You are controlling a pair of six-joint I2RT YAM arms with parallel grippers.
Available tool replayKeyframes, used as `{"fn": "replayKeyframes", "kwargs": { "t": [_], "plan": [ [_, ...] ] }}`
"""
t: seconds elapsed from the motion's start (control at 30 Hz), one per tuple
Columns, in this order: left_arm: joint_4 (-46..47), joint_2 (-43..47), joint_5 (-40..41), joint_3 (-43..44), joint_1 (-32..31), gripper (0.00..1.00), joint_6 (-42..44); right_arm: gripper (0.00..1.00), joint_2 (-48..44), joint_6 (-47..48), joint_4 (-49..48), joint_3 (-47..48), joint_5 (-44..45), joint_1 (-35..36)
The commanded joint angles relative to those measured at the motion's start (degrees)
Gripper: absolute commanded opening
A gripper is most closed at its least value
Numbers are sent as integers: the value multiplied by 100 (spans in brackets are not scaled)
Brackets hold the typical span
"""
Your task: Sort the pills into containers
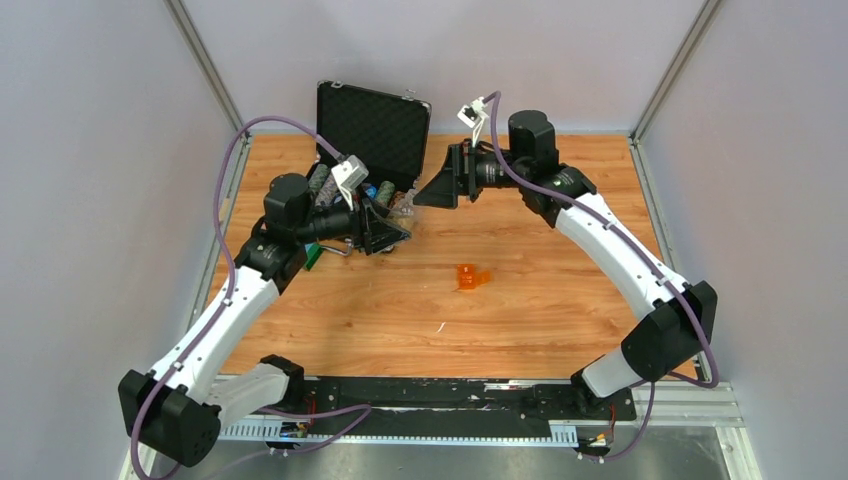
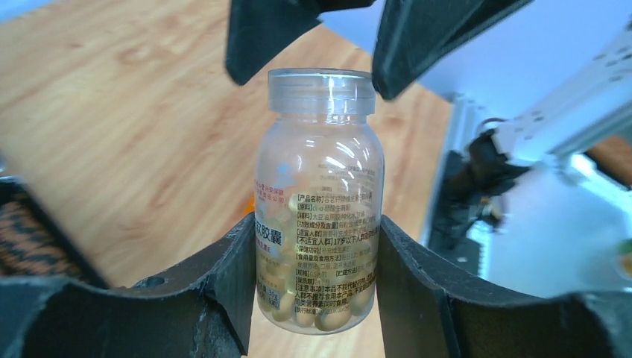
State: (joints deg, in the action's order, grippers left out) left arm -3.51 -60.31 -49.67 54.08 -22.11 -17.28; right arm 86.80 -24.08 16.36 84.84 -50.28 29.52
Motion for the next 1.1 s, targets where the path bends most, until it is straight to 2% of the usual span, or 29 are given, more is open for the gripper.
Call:
{"fn": "replayKeyframes", "kwargs": {
  "t": [0.0,0.03,0.1,0.23,0.37,0.47,0.53,0.77,0.8,0.93,1.07],
  "plan": [
    [-703,220,1193,233,22,0,1607,93,-24,-683,751,343,1157,-12],
    [-734,225,1283,236,22,0,1893,90,26,-954,872,408,1171,-16],
    [-874,205,1442,313,22,0,2202,88,158,-1298,1120,547,1194,58],
    [-1131,61,1521,503,22,0,2484,95,199,-1659,1199,562,1695,312],
    [-1138,-43,1396,551,22,0,2512,94,410,-2113,1136,701,1625,353],
    [-1193,-109,1271,600,22,0,2510,81,532,-2357,1128,761,1613,351],
    [-1214,-123,1198,619,21,0,2497,76,559,-2460,1092,786,1579,345],
    [-1154,-110,1049,592,22,0,2396,62,622,-2333,976,872,1288,350],
    [-1153,-107,1039,594,18,0,2380,62,624,-2267,938,862,1182,345],
    [-1166,-103,984,602,22,0,2336,72,636,-1862,838,910,900,345],
    [-1218,-87,952,612,22,0,2344,68,700,-1761,840,993,805,338]
  ]
}}
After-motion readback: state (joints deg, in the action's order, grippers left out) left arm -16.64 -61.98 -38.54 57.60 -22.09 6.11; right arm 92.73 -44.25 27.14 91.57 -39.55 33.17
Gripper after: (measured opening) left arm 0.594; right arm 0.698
